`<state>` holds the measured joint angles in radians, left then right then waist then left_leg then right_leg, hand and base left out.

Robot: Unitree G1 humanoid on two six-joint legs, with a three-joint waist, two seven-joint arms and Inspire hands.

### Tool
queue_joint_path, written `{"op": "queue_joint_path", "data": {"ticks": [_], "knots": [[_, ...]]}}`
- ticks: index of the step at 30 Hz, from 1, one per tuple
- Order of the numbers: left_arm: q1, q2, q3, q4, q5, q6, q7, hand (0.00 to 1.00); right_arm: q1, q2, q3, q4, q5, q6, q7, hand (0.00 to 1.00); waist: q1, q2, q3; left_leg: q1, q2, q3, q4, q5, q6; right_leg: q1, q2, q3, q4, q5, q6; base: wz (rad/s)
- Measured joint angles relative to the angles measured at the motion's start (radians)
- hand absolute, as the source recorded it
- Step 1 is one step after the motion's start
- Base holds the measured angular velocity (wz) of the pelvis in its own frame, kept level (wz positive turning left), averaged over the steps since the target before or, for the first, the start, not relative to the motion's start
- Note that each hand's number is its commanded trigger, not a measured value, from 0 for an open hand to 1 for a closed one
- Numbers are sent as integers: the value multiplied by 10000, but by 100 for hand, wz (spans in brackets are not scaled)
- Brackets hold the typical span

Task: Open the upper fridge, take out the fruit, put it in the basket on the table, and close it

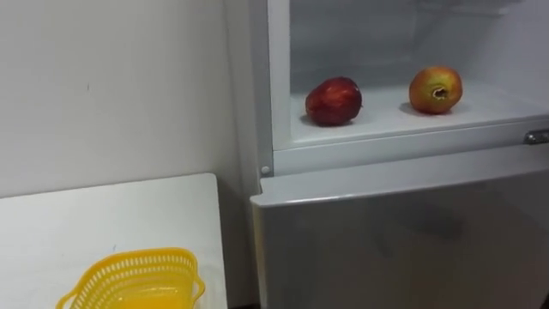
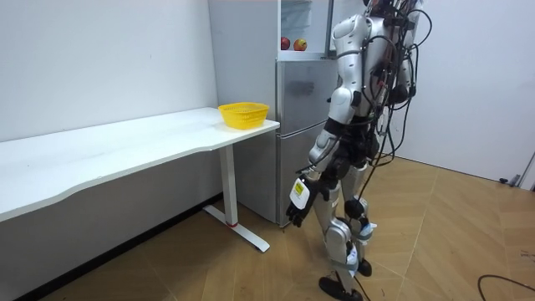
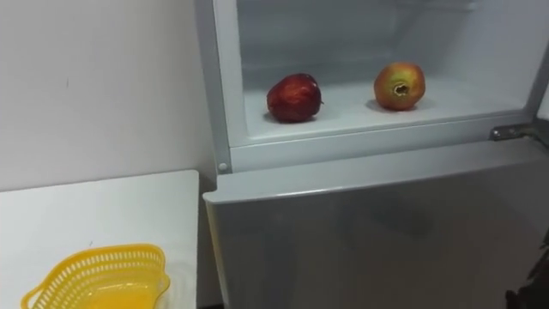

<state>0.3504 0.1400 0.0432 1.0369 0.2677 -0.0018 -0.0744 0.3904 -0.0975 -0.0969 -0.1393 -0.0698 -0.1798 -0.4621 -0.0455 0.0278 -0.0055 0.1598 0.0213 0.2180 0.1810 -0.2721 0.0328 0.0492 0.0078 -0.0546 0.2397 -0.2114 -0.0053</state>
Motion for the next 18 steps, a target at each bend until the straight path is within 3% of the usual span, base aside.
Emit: {"op": "queue_joint_path", "data": {"ticks": [4,5,8,13,16,18], "knots": [[-329,-24,-97,489,6,-16,-162,0,-297,-156,60,-991,-839,-338,-379,0,26,104,25,-41,-9,-14,-163,-3,-5,-173,22,-16,21,17,-1,-1],[-414,-29,-98,483,7,-31,-167,0,-371,-158,119,-1281,-956,-426,-462,0,98,132,-36,-103,-11,-15,-154,0,-7,-242,35,0,34,58,-8,-7],[-564,-14,-153,722,3,-93,-167,0,-678,-172,471,-1945,-1476,-461,-602,0,267,135,-66,-234,-39,-4,-109,19,-27,-321,54,26,162,100,-24,-5],[-694,38,-316,883,-29,-219,-160,0,-1289,-339,1084,-2547,-2505,-623,-861,0,519,32,-13,-261,-11,15,12,25,-37,-305,73,32,140,110,-41,0],[-730,140,-445,934,-47,-362,-150,0,-1718,-412,1279,-2591,-2532,-818,-990,0,595,-39,-36,-228,18,-16,21,34,-53,-253,100,-14,-3,160,-77,4],[-829,174,-496,1169,-47,-442,-151,0,-1915,-571,1282,-2592,-2490,-913,-1017,0,651,-91,-4,-179,26,-33,21,41,-65,-139,106,-36,-40,171,-81,5]]}}
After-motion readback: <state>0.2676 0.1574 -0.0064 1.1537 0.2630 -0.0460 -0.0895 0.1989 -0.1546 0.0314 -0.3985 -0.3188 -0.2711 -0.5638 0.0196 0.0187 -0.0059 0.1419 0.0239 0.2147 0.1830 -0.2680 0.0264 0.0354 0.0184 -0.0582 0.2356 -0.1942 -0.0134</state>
